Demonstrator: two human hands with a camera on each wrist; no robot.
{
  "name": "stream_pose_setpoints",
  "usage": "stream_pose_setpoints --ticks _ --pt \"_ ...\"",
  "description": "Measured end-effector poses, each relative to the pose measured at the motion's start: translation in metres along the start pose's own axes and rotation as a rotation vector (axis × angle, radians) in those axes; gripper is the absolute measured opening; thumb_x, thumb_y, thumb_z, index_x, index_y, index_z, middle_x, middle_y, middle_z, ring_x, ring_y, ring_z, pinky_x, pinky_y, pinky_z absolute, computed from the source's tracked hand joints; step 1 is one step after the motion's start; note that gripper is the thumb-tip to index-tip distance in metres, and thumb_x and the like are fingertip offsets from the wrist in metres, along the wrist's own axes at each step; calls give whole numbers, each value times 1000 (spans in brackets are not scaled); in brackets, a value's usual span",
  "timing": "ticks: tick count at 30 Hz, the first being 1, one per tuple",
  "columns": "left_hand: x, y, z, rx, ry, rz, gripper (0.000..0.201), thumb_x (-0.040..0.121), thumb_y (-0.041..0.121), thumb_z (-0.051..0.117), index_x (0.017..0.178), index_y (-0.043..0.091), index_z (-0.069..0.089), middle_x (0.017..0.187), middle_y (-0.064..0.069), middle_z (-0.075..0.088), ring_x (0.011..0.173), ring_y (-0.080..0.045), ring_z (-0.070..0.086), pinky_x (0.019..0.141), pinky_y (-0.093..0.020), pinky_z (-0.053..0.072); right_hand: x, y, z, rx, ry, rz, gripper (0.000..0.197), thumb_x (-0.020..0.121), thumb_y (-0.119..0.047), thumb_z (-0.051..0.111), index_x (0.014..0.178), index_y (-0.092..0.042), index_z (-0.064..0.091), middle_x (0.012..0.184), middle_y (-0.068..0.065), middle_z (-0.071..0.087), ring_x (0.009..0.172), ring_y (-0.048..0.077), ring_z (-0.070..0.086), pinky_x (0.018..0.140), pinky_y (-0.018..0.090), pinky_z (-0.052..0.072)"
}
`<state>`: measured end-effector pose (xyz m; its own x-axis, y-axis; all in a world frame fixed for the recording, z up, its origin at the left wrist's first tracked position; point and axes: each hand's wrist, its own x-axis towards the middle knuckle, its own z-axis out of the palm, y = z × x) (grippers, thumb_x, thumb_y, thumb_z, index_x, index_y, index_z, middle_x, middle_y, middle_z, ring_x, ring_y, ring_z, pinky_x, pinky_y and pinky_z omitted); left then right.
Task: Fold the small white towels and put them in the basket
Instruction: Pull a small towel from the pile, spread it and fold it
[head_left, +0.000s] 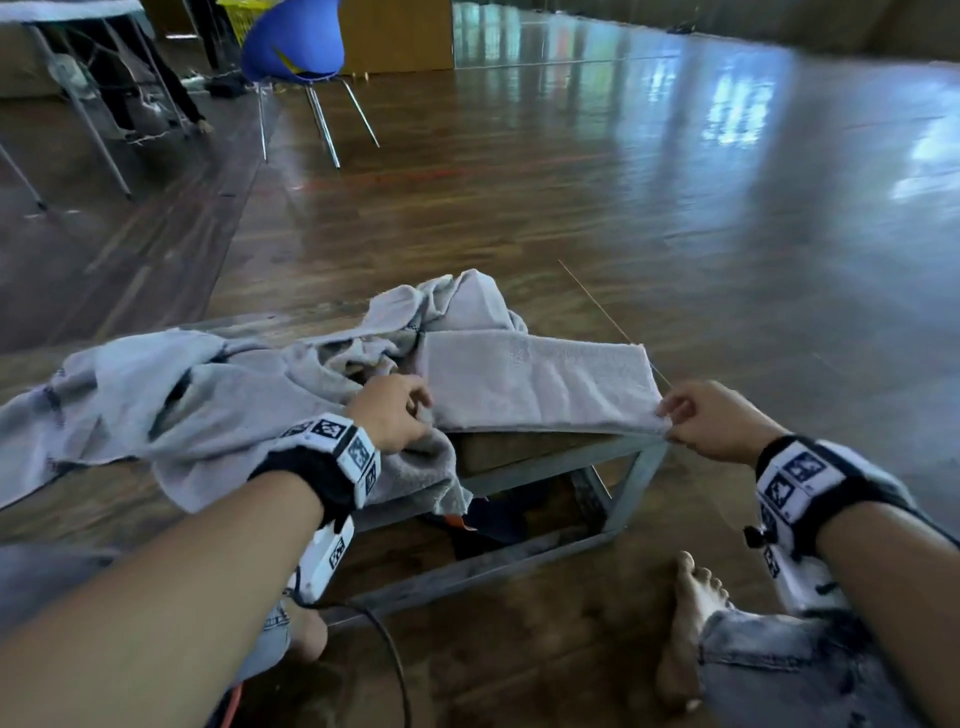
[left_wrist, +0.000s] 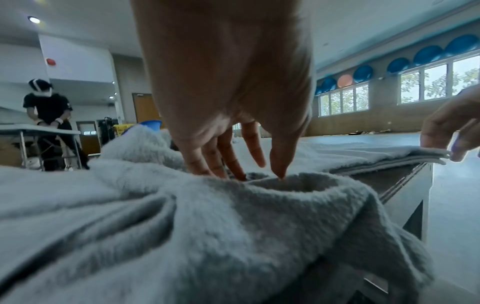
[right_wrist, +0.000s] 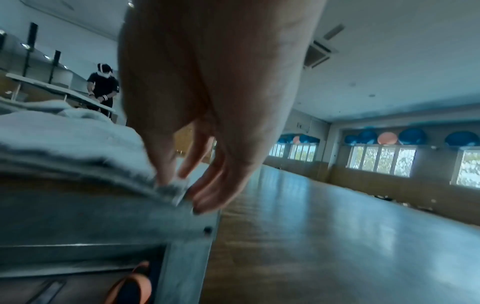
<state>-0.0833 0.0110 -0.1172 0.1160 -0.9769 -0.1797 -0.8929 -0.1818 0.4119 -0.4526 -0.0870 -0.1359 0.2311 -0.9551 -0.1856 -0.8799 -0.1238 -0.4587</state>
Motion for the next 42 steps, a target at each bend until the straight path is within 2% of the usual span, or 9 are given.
stream_pose_setpoints --ticks 4,9,13,20,26,29,33,38,42 --pt "10 -4 16 -14 165 -165 32 84 44 68 94 14 65 89 -3 67 82 -22 62 69 -33 45 -8 9 31 196 324 63 5 88 -21 69 90 -19 65 77 -9 64 79 16 60 67 22 39" --pt "20 -2 18 78 159 -216 45 84 45 71 53 12 68 48 1 61 51 -12 58 44 -26 31 -7 5 40 197 324 166 19 91 -34 68 84 -17 62 95 6 67 99 27 57 83 31 41" --pt "20 -3 17 42 251 -225 40 84 37 72 61 4 72 52 -6 65 51 -15 59 43 -23 31 -7 1 32 228 345 218 18 87 -33 68 75 -22 61 100 10 68 89 27 59 80 32 43" --pt "14 -4 6 51 159 -235 28 81 33 71 78 5 73 76 -12 72 72 -26 67 63 -38 52 -15 -11 23 55 300 225 13 79 -33 65 82 -24 57 99 0 61 94 25 57 79 40 49" --pt "12 23 24 176 202 208 36 95 42 54 128 27 55 135 6 51 127 -18 47 105 -43 38 -10 -39 47 -38 226 -319 29 95 -33 56 124 -28 53 136 -6 51 124 16 44 102 39 36" --pt "13 32 35 259 82 176 35 96 53 45 120 32 58 126 7 56 122 -19 50 105 -45 35 -3 -52 56 -150 99 -344 16 100 -39 44 111 -33 54 126 -10 49 122 17 43 109 40 31" --pt "16 38 41 315 250 163 36 94 52 44 86 22 62 96 3 57 105 -20 54 94 -40 38 9 -76 53 -249 154 -324 29 98 -44 34 82 -28 52 103 -6 50 104 19 46 100 39 34" --pt "33 58 60 197 274 202 35 91 43 57 118 22 51 125 -6 41 121 -25 38 103 -41 39 27 -106 68 -60 223 -479 22 94 -36 50 111 -23 51 121 -4 51 110 17 46 96 35 38" --pt "42 54 84 132 106 144 53 99 48 36 147 29 25 155 -3 14 146 -25 12 120 -46 13 40 -97 95 -156 20 -468 56 103 -45 33 157 -29 24 168 -7 16 155 16 7 125 42 6"
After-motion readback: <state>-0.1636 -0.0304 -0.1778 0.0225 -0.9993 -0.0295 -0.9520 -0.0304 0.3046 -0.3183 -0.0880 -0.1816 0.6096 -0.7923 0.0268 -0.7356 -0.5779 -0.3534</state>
